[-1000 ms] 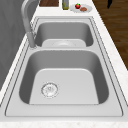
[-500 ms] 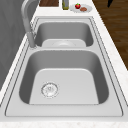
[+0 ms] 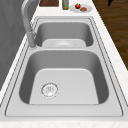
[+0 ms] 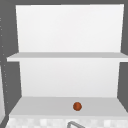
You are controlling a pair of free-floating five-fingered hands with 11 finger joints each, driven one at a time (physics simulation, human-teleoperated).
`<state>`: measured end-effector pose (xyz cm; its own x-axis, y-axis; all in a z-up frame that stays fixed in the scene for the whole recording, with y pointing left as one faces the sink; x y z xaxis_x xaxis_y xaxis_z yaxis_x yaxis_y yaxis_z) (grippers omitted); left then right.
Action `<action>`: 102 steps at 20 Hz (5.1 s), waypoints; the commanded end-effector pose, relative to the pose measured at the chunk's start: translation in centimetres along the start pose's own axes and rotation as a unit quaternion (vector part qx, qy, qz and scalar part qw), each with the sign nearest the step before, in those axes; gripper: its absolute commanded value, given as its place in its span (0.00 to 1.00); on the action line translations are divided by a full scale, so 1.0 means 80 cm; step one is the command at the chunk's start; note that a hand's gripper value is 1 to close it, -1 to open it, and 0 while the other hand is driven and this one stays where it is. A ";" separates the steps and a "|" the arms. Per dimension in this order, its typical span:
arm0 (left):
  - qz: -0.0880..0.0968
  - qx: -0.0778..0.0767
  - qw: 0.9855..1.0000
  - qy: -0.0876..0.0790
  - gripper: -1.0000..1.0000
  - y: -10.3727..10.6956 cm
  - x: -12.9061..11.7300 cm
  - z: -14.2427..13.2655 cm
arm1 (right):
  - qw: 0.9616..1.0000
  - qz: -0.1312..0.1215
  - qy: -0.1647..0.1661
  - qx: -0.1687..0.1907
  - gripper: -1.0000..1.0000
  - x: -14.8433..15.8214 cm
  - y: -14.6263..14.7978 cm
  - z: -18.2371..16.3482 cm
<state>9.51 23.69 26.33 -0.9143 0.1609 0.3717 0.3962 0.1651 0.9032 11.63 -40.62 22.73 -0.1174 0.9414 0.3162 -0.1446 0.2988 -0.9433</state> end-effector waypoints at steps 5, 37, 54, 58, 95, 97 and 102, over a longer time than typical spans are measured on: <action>0.000 0.000 1.000 0.000 0.50 0.000 0.000 0.000 | 0.999 0.019 -0.008 0.025 0.00 -0.015 -0.040 0.013; 0.000 0.000 1.000 0.000 0.50 0.000 0.000 0.000 | 0.995 0.094 0.032 0.026 0.00 0.074 -0.108 0.014; 0.000 0.000 1.000 0.000 0.50 0.000 0.000 0.000 | 0.993 0.108 0.046 0.029 0.00 0.150 -0.221 0.020; 0.000 0.000 1.000 0.000 0.50 0.000 0.000 0.000 | 0.992 0.112 0.042 0.030 0.00 0.168 -0.250 0.024; 0.000 0.000 1.000 0.000 0.50 0.000 0.000 0.000 | 0.989 0.132 0.050 0.033 0.00 0.463 -0.481 0.160; 0.000 0.000 1.000 0.000 0.50 0.000 0.000 0.000 | 0.989 0.132 0.051 0.033 0.00 0.474 -0.497 0.161; 0.000 0.000 1.000 0.000 0.50 0.000 0.000 0.000 | 0.987 0.145 0.053 0.051 0.00 0.505 -0.528 0.146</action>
<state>9.51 23.69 26.33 -0.9143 0.1609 0.3717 0.3962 0.1651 0.9032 0.71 -18.07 74.90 -0.0696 0.9957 0.0617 -0.1897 0.0476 -0.9807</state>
